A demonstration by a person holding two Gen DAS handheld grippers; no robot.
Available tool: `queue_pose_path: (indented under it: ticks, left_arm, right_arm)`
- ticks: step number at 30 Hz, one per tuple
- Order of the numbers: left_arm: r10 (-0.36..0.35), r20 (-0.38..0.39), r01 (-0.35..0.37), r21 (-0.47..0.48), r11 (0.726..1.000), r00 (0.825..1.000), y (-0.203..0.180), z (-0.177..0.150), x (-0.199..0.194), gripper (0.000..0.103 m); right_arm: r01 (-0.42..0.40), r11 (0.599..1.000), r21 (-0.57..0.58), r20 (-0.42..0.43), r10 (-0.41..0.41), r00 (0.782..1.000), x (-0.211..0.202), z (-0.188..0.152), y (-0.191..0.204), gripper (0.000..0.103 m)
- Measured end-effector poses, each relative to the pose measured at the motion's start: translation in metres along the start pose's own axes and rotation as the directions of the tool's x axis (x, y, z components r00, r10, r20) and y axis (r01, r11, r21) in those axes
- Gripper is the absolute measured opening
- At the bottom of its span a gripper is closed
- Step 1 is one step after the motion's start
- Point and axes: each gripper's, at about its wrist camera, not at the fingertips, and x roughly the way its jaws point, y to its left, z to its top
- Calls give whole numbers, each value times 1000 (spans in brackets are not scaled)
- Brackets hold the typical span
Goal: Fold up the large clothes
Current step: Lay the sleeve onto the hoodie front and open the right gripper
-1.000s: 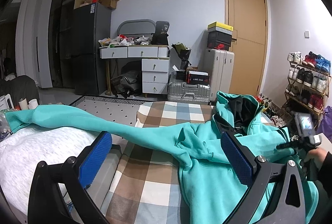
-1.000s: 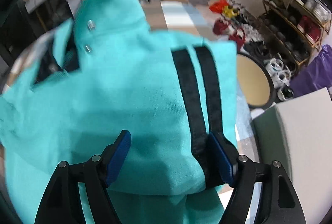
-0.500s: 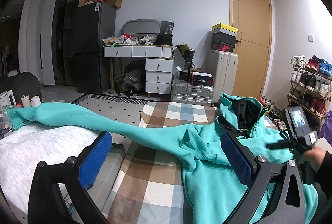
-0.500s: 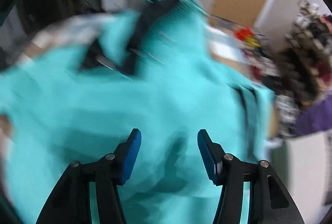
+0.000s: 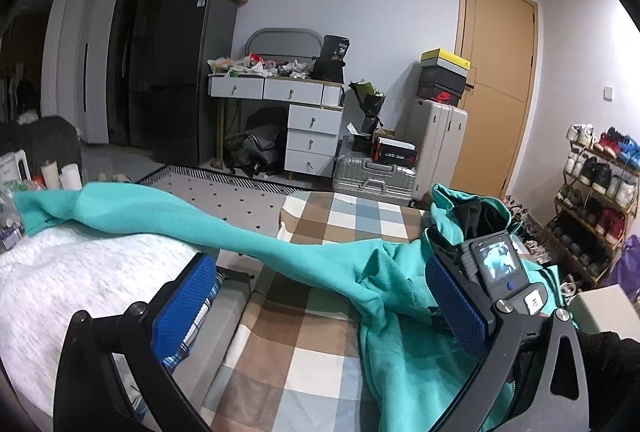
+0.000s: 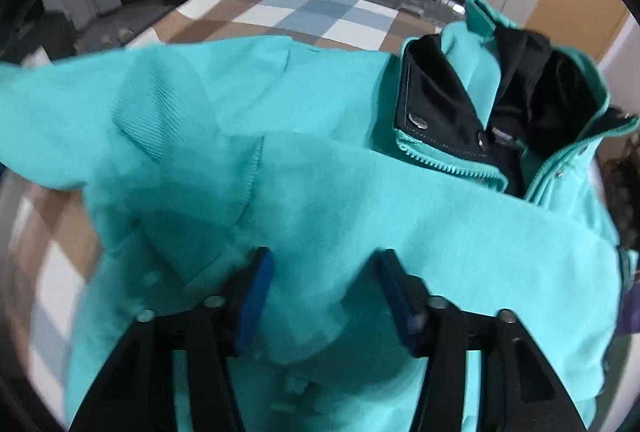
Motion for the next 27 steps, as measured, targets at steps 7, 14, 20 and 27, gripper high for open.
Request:
queue_pose_path:
  ticks: [7,14,20,27]
  left_arm:
    - [7,15,-7,14,1000,1000,-6,-3,-3,102]
    - [21,10,-21,7,1000,1000,3,-2,0,102]
    - [9,6,-9,-13,1000,1000,7,1,-2,102]
    - [-6,0,6,-25,1000,1000,6,0,-3,102]
  right_arm:
    - [-192,961,198,142,166,976,-25,49,-16,44]
    - [-282,950,130,24,282,959,5,65,37,43]
    - [-343,935,89,-3,344,939,14,44,36,43]
    - [-113,974,194,176,79,981,-49,14,-81,51]
